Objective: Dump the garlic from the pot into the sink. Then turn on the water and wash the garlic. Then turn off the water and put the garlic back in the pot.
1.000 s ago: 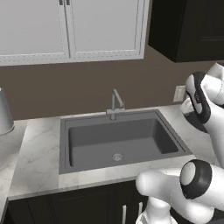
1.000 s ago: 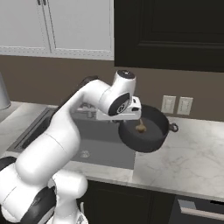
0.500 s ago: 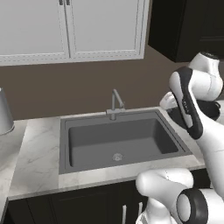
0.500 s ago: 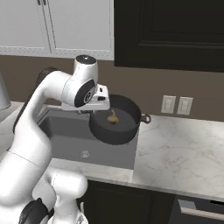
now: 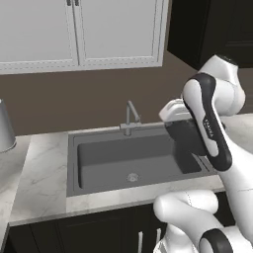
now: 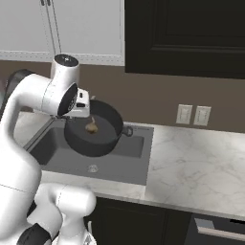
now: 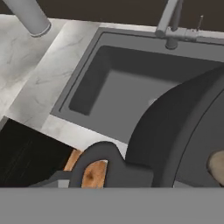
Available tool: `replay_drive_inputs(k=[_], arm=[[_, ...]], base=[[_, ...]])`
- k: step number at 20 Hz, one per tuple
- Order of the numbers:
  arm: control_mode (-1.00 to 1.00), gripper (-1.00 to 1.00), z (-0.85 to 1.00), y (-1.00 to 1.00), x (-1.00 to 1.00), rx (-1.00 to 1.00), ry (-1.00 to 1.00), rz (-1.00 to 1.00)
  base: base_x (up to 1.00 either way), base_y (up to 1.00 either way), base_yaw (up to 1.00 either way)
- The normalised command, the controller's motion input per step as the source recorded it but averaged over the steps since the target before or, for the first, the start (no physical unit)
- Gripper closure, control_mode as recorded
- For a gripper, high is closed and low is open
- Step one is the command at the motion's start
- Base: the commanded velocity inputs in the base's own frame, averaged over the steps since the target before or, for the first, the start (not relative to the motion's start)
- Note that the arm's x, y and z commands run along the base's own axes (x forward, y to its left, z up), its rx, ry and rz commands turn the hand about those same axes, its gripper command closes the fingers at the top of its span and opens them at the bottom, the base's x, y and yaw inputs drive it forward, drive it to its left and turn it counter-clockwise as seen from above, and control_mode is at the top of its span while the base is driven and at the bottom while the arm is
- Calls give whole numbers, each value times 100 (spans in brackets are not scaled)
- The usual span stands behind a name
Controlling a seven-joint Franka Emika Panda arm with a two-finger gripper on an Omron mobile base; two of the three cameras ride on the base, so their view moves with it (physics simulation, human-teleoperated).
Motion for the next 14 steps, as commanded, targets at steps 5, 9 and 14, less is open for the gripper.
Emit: replay_drive_inputs(k=[5, 9, 14], arm=[[-100, 100, 18, 75, -1, 18, 0, 11], [-100, 100, 16, 73, 0, 14, -5, 9], [-100, 100, 18, 84, 0, 6, -9, 5]], base=[[0, 0, 0], [0, 0, 0], [0, 0, 0]])
